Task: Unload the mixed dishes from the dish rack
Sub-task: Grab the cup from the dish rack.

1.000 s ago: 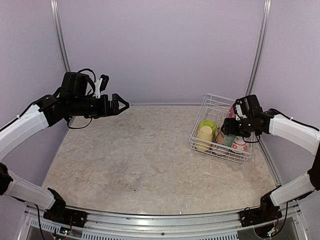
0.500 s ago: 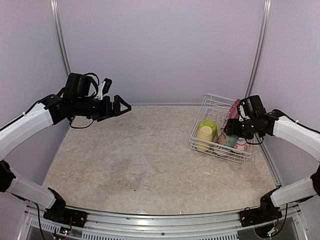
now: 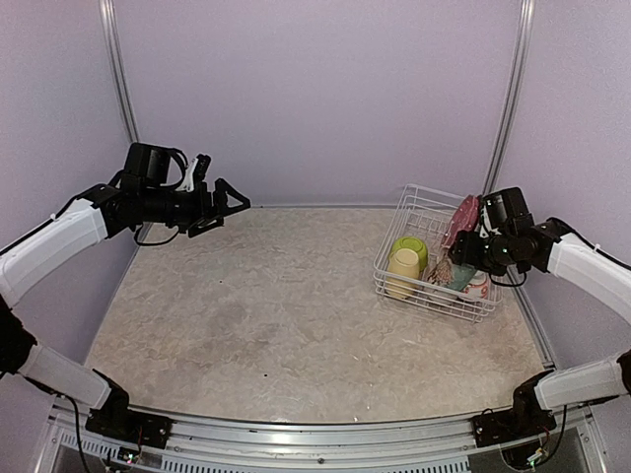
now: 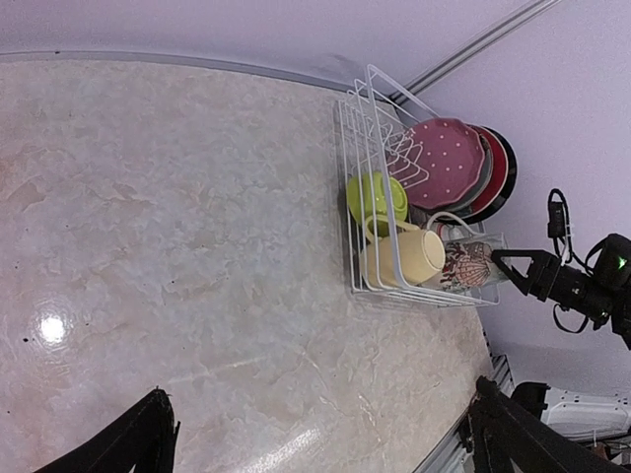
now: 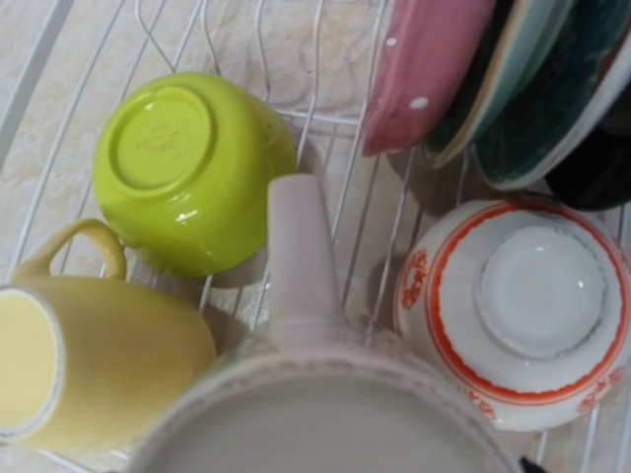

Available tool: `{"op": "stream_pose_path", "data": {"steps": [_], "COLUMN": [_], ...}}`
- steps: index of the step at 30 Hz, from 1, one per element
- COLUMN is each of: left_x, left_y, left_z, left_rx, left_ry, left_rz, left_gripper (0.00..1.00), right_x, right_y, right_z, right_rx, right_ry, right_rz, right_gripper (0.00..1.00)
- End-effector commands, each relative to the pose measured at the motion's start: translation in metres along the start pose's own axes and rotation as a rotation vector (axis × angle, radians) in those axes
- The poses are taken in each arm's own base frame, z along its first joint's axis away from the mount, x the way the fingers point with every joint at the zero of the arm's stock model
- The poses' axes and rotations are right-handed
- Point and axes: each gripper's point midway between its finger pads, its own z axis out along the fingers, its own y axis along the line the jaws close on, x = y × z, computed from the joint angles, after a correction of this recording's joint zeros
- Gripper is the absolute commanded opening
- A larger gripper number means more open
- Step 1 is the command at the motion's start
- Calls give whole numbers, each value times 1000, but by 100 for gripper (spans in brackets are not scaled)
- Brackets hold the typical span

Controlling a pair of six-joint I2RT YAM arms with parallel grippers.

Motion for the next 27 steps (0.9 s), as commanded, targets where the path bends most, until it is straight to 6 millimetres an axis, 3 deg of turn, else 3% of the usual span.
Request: {"op": "stream_pose_path", "data": {"steps": [1,12,20,27], "left_x": [4,11,15,14], "left_y": [-2,-2,-4,-10], "left_z": [6,17,21,19], "left_rx": [40,68,96,123], "left_ry": [28,80,108,110], "left_rz": [-20,-41,-59,-56], "left_gripper": [99,99,99,99], "right_x": [-35,-74,-91,-111], "right_y": [7,32,44,59], "right_z": [-24,-52,-58,-83], "right_rx": [-22,-125,-181,-275], "right_ry": [-135,-212,-240,-320], "right_rz": [41,109,175,164], "right_gripper": [0,0,0,0]}}
